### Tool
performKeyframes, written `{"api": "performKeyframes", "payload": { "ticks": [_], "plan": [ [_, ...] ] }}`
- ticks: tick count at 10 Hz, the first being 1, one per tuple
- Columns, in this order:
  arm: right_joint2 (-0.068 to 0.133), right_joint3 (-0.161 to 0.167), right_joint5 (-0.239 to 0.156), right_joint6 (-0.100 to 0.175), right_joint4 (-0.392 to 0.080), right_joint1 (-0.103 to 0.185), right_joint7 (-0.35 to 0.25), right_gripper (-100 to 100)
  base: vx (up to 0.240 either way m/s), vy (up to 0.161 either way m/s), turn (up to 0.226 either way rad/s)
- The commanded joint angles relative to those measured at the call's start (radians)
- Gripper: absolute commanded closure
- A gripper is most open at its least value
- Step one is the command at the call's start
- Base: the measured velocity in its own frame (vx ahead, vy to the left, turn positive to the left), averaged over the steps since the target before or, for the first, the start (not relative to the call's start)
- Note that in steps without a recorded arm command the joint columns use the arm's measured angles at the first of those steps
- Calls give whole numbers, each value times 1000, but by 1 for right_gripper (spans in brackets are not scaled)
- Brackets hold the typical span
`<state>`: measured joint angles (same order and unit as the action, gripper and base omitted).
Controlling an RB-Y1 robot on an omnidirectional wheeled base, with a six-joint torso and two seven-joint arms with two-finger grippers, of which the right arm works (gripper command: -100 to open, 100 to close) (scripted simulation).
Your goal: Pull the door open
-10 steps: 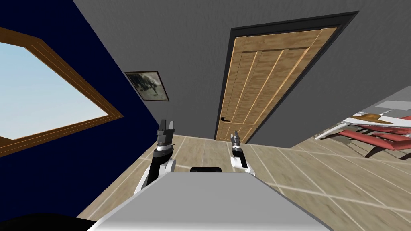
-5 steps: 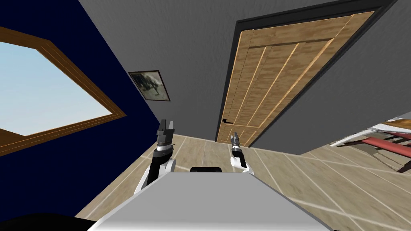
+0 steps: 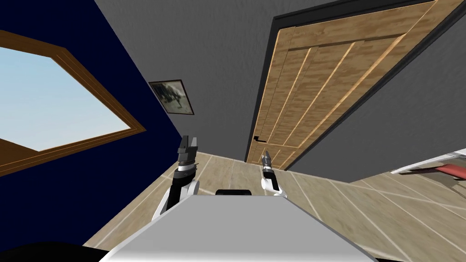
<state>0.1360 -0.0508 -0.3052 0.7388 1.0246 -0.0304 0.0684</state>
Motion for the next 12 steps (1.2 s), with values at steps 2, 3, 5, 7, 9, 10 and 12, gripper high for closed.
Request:
{"api": "performKeyframes", "payload": {
  "ticks": [2, 3, 5, 7, 9, 10, 12],
  "plan": [
    [5, -4, -14, 16, -75, 32, 8, -100, 85, -42, 78],
    [6, -6, -19, 20, -100, 42, 11, -100, 79, -60, 80],
    [8, -8, -29, 29, -148, 60, 17, -100, 68, -59, 80],
    [10, -10, -38, 37, -190, 77, 23, -100, 81, -47, 66],
    [12, -13, -46, 45, -233, 93, 28, -100, 75, -46, 72],
    [13, -14, -50, 49, -252, 101, 31, -100, 74, -45, 62],
    [15, -16, -61, 58, -303, 120, 37, -100, 91, -46, 87]
  ]
}}
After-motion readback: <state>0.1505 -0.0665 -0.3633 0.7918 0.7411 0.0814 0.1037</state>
